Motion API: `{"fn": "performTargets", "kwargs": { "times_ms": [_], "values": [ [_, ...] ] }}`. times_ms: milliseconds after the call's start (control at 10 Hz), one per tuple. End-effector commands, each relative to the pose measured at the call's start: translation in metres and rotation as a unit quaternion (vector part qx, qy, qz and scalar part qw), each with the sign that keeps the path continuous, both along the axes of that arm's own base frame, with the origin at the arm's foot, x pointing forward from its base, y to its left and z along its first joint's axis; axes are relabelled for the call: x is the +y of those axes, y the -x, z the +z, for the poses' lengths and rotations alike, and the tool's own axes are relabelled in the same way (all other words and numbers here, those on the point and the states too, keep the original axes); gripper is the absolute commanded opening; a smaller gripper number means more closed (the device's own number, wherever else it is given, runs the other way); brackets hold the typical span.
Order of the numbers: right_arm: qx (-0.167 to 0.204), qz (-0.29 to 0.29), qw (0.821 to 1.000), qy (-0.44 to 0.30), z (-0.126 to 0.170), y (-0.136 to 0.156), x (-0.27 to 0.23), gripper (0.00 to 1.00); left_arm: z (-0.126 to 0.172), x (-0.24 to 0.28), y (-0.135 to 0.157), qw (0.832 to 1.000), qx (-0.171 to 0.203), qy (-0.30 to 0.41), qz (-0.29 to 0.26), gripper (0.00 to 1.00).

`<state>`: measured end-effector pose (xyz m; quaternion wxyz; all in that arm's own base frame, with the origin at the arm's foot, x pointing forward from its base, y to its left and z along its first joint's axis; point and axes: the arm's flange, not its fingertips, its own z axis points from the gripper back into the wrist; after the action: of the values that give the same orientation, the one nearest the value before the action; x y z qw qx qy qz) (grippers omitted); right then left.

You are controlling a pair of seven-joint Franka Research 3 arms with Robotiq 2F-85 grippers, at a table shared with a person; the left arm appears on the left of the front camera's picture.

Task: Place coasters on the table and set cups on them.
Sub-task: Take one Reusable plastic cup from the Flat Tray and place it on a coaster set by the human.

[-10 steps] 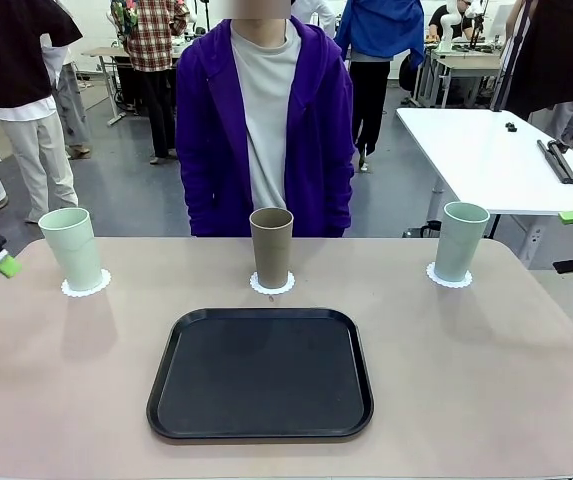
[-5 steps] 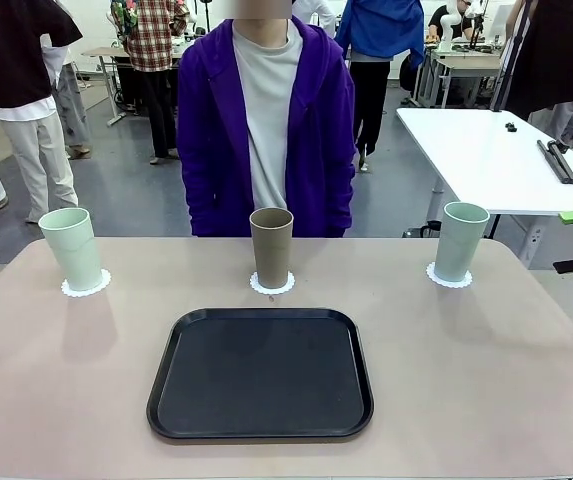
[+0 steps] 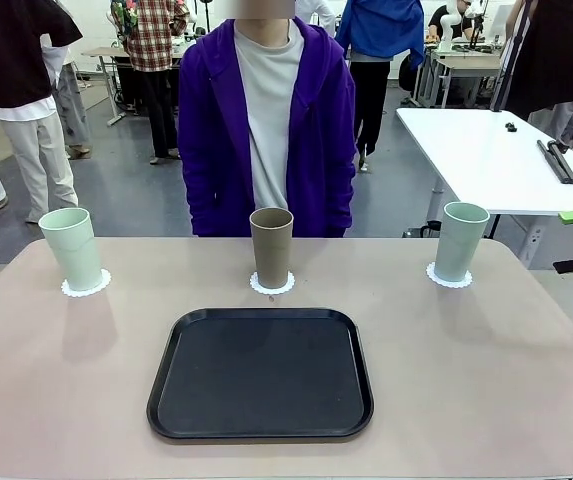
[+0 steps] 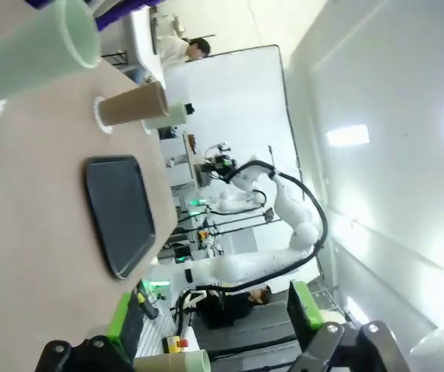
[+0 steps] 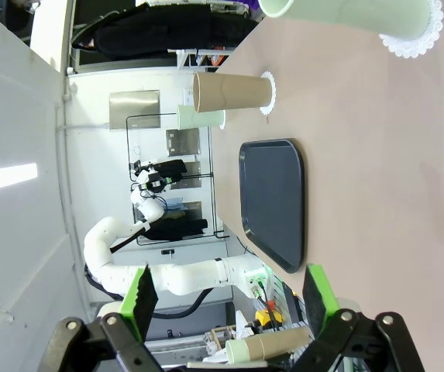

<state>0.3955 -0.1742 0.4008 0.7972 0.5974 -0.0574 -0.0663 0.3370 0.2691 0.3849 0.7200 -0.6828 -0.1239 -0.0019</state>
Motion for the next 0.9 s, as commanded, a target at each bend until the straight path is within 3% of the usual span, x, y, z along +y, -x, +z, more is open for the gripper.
{"fn": "performTargets", "kwargs": {
  "times_ms": [0,500,600,800],
  "values": [
    [0.001,-0.003,1.0,0.0,0.001,0.001,0.001,1.0,0.0,0.02,-0.008,0.998,-0.004,-0.051,0.023,1.0],
    [0.001,-0.003,1.0,0.0,0.001,0.001,0.001,1.0,0.002,0.034,-0.01,0.994,-0.006,-0.111,0.023,1.0],
    [0.001,-0.003,1.0,0.0,0.001,0.001,0.001,1.0,0.0,0.04,-0.014,0.996,0.003,-0.078,0.041,1.0],
    [0.001,-0.003,1.0,0.0,0.001,0.001,0.001,1.0,0.0,0.04,-0.014,0.996,0.003,-0.078,0.041,1.0]
  ]
}}
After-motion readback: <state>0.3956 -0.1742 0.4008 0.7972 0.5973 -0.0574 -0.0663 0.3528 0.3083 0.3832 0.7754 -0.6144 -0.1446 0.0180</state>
